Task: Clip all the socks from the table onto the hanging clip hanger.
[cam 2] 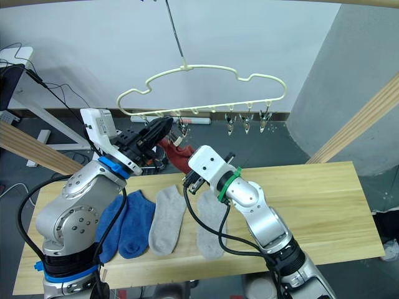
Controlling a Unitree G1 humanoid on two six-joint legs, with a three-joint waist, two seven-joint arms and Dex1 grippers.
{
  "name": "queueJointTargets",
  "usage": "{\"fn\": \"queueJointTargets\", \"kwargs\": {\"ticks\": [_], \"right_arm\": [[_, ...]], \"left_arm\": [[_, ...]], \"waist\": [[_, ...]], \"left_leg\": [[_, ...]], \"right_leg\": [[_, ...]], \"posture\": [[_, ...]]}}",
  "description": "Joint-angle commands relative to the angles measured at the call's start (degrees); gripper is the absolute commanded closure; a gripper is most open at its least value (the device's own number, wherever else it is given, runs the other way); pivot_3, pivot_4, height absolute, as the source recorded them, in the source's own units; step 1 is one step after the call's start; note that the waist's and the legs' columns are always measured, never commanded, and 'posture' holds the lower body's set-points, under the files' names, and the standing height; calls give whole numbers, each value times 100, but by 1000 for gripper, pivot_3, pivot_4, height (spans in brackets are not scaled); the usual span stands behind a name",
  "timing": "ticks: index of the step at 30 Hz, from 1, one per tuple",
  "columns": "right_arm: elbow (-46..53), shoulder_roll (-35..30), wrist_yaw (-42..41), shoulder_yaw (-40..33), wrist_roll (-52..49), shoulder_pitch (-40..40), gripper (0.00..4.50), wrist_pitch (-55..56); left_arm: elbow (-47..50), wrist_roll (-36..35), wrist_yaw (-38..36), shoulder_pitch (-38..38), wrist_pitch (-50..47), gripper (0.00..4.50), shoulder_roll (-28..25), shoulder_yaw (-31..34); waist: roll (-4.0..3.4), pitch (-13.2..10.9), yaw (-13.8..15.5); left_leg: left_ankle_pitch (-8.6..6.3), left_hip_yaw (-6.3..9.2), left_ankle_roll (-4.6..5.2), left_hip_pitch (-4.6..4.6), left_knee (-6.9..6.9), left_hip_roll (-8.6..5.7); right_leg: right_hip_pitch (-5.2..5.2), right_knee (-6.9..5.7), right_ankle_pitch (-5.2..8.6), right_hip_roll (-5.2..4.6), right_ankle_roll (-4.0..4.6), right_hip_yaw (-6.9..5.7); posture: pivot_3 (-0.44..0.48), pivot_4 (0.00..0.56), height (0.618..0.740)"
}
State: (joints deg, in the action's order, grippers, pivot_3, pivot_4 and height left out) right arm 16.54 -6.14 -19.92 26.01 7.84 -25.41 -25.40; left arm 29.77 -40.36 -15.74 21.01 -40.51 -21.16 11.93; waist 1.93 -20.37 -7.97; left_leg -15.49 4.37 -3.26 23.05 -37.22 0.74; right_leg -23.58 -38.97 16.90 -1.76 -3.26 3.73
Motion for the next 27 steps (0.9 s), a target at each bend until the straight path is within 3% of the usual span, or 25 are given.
{"fn": "queueJointTargets", "kwargs": {"ticks": [1,2,14,16,24,27], "right_arm": [[143,92,-11,0,3,-33,4471,165],[144,91,-14,1,5,-34,4471,167],[80,181,-33,-3,-50,-43,4500,209],[87,229,-44,-46,-127,-14,4500,157],[243,-49,-286,-10,-58,94,1709,7],[505,-353,-501,-61,-132,286,1709,-80]], "left_arm": [[340,-33,-137,-90,249,4500,-91,68],[337,30,-123,-115,276,4500,-114,61],[358,40,-214,-291,390,692,-279,85],[367,104,-218,-337,428,692,-328,78],[435,324,-215,-530,635,655,-377,33],[536,574,-250,-720,869,655,-391,-44]], "waist": [[0,0,0],[0,0,0],[0,0,1],[0,0,1],[0,0,1],[0,0,1]], "left_leg": [[0,0,0,0,0,0],[0,0,0,0,0,0],[0,0,0,-1,-5,1],[0,0,0,-1,-5,1],[0,-1,0,0,-6,0],[0,0,1,0,-6,1]], "right_leg": [[0,0,0,0,0,0],[0,0,0,0,0,0],[0,-4,0,0,0,1],[0,-4,0,0,0,1],[0,-4,0,0,0,2],[0,-3,0,0,0,0]], "posture": [[-219,349,740],[-219,348,740],[-210,344,740],[-209,344,740],[-212,347,740],[-216,348,740]]}}
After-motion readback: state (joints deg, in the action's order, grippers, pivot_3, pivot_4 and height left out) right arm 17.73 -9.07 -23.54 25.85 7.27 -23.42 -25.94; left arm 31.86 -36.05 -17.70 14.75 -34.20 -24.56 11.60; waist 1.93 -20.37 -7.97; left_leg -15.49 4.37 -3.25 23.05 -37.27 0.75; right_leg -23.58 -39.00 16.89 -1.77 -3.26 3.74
